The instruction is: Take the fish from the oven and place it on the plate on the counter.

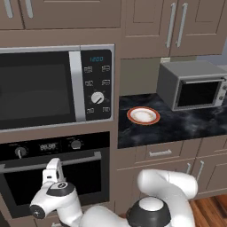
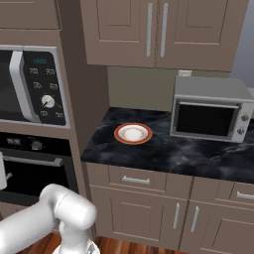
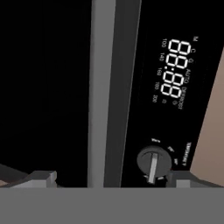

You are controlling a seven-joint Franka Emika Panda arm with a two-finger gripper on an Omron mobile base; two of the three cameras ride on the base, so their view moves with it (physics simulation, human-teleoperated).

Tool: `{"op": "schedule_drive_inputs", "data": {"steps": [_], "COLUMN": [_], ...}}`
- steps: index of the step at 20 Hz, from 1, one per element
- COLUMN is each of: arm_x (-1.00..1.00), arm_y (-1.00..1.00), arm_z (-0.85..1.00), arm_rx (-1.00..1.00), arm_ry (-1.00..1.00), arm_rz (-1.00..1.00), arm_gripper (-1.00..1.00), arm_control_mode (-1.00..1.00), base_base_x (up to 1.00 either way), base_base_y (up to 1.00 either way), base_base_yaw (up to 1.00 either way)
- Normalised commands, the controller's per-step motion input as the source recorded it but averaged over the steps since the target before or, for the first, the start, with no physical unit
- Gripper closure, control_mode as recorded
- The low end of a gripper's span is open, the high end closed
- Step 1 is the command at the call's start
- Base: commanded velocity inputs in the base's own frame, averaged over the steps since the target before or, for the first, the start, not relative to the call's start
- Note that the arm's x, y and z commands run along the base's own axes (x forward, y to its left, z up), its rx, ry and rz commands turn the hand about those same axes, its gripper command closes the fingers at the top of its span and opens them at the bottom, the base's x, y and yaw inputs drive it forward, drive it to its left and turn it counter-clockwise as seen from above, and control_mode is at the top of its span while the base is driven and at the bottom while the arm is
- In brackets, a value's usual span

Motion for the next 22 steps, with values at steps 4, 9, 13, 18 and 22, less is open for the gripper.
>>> {"op": "schedule_drive_inputs", "data": {"steps": [4,9,13,18,22], "arm_x": [0.43,0.47,0.46,0.33,0.14], "arm_y": [0.01,0.04,0.08,0.04,0.05], "arm_z": [-0.24,-0.01,-0.08,-0.29,-0.44], "arm_rx": [0.0,0.0,0.0,0.0,-0.01], "arm_ry": [-0.02,0.04,0.0,0.0,0.0], "arm_rz": [0.0,0.0,0.0,0.0,0.0], "arm_gripper": [-1.0,-1.0,-1.0,-1.0,-1.0], "arm_control_mode": [-1.0,-1.0,-1.0,-1.0,-1.0], "base_base_x": [0.0,0.0,0.0,0.0,0.0], "base_base_y": [0.0,0.0,0.0,0.0,0.0], "base_base_yaw": [0.0,0.0,0.0,0.0,0.0]}}
